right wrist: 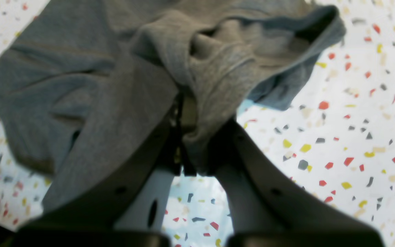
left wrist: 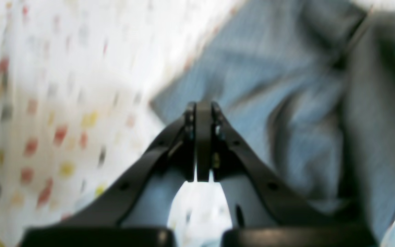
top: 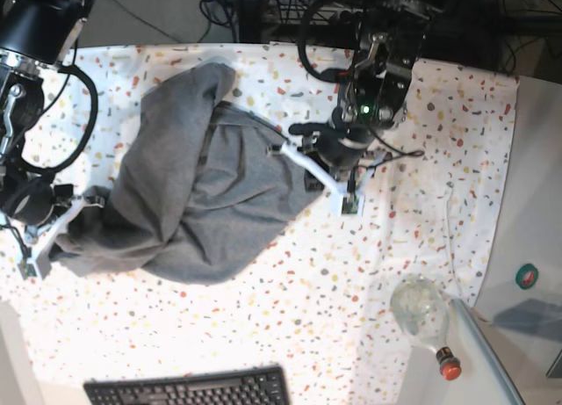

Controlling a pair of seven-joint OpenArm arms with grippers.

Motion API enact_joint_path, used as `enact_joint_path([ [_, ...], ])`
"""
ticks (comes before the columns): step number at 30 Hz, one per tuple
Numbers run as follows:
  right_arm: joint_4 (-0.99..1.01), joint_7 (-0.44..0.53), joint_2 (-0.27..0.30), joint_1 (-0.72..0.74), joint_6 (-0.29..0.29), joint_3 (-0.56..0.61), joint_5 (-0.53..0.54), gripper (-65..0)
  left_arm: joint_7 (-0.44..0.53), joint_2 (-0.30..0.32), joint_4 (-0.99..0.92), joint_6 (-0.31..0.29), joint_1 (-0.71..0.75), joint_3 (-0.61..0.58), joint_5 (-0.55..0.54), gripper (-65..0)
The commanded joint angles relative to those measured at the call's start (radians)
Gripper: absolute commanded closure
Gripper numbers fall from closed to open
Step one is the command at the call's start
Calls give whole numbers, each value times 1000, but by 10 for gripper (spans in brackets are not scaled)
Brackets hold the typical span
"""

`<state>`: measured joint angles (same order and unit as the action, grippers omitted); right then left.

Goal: Layout the t-shirt on the table in an organized manner, then fold the t-shirt properly
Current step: 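Carry the left gripper's shirt section across toward the right gripper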

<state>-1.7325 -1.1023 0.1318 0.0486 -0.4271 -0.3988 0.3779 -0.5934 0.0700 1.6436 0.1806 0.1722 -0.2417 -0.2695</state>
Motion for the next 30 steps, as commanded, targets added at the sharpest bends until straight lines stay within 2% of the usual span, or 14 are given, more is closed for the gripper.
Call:
enact_joint_path([
  [1, -10, 34, 6, 12, -2, 1, 16, 0, 34, -2, 37, -10, 8, -20, -9, 0],
  [3, 2, 49, 6, -6, -2, 1, 16, 0, 34, -3, 51, -11, 56, -55, -37, 0],
  [5, 7, 49, 6, -13, -2, 1, 16, 0, 31, -3, 47, -11, 82, -103, -124, 0],
  [6, 9, 47, 6, -17, -2, 1, 16, 0, 31, -3, 34, -11, 85, -126, -169, -35],
  [7, 9, 50, 7, -22, -2, 1, 16, 0, 31, 0, 17, -11, 83, -144, -196, -97],
  [12, 7, 46, 9, -28, -3, 1, 16, 0, 31, 18, -69, -11, 40, -236, -201, -614],
  [13, 7, 46, 9, -28, -3, 1, 16, 0, 31, 18, -81, -11, 30, -264, -195, -650],
  [20, 7, 50, 9, -48, -3, 1, 16, 0, 34, 32, -199, -11, -119, -505, -172, -650],
  [24, 7, 52, 9, -56, -3, 1, 14, 0, 33, 29, -208, -11, -159, -560, -172, -650],
  [27, 7, 52, 32, -59, -3, 1, 14, 0, 30, 37, -121, -11, -150, -562, -172, -650],
  [30, 9, 52, 33, -60, -3, 1, 14, 0, 30, 81, -7, -11, -122, -560, -172, -650],
])
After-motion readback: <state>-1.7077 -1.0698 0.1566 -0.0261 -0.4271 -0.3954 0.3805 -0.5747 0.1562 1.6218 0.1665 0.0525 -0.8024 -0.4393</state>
